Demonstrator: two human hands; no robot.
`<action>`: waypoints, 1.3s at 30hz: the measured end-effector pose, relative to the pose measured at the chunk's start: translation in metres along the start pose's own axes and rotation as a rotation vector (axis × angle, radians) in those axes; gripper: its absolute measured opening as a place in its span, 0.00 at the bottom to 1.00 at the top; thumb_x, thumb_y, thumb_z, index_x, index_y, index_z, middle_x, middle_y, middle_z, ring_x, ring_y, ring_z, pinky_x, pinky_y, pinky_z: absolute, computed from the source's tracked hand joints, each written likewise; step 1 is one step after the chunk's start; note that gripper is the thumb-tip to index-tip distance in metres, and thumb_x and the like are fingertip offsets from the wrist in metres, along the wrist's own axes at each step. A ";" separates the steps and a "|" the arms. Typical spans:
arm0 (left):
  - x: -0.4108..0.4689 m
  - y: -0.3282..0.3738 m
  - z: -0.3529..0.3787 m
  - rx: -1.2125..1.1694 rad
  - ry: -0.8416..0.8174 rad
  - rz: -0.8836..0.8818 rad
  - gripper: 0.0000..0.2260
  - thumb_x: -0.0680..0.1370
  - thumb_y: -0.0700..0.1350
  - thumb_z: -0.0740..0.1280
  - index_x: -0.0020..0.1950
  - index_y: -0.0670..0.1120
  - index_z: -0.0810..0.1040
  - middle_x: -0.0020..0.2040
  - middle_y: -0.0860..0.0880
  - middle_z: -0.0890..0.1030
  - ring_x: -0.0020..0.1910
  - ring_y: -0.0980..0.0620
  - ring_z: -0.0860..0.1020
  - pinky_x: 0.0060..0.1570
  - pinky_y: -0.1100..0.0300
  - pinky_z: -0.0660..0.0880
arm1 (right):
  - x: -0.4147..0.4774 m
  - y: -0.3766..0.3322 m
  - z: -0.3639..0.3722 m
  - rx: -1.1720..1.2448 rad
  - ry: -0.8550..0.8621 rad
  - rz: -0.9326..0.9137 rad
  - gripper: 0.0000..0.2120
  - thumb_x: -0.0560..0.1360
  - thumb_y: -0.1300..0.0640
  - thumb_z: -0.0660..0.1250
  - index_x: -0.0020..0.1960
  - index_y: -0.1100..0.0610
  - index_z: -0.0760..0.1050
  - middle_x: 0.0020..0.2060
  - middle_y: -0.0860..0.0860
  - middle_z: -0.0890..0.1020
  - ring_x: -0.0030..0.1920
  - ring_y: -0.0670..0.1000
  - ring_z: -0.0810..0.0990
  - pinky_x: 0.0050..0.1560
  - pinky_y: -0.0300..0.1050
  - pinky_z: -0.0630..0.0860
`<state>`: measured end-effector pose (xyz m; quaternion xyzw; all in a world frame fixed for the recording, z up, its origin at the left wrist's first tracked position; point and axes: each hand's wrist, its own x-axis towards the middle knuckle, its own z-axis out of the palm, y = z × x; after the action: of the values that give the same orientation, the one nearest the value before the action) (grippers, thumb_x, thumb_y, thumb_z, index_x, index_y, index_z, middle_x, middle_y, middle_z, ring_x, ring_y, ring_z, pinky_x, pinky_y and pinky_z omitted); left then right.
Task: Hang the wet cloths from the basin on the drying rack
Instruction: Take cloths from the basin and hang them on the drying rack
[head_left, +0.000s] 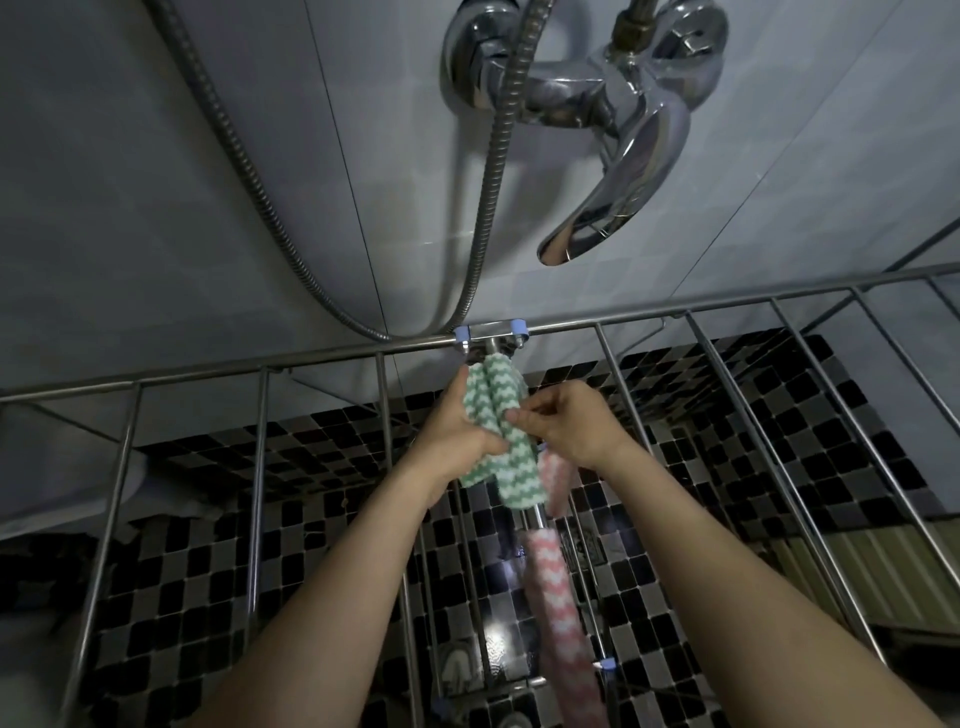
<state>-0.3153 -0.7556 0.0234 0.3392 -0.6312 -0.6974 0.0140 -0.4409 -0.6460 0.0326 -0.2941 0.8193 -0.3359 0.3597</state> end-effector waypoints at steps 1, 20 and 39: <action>0.000 0.000 -0.001 -0.009 -0.001 -0.002 0.38 0.65 0.27 0.68 0.69 0.54 0.65 0.57 0.46 0.79 0.57 0.47 0.79 0.48 0.53 0.78 | 0.001 0.002 0.000 -0.032 0.039 -0.004 0.09 0.73 0.49 0.73 0.45 0.55 0.84 0.37 0.47 0.86 0.38 0.46 0.84 0.44 0.43 0.80; -0.018 -0.009 0.034 0.206 0.252 0.204 0.19 0.81 0.42 0.62 0.73 0.48 0.69 0.74 0.51 0.68 0.71 0.53 0.68 0.71 0.56 0.66 | -0.020 -0.021 0.012 -0.524 0.175 0.015 0.13 0.76 0.43 0.66 0.42 0.53 0.79 0.35 0.50 0.82 0.38 0.54 0.83 0.40 0.48 0.80; -0.016 -0.009 0.029 0.072 0.238 0.159 0.25 0.77 0.37 0.69 0.72 0.50 0.69 0.69 0.51 0.72 0.64 0.60 0.70 0.58 0.64 0.70 | -0.045 -0.008 -0.002 0.060 -0.121 0.119 0.14 0.73 0.50 0.73 0.53 0.56 0.77 0.44 0.51 0.82 0.42 0.48 0.81 0.51 0.48 0.79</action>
<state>-0.3131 -0.7214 0.0222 0.3688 -0.6745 -0.6258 0.1319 -0.4148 -0.6178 0.0573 -0.2536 0.8016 -0.3200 0.4368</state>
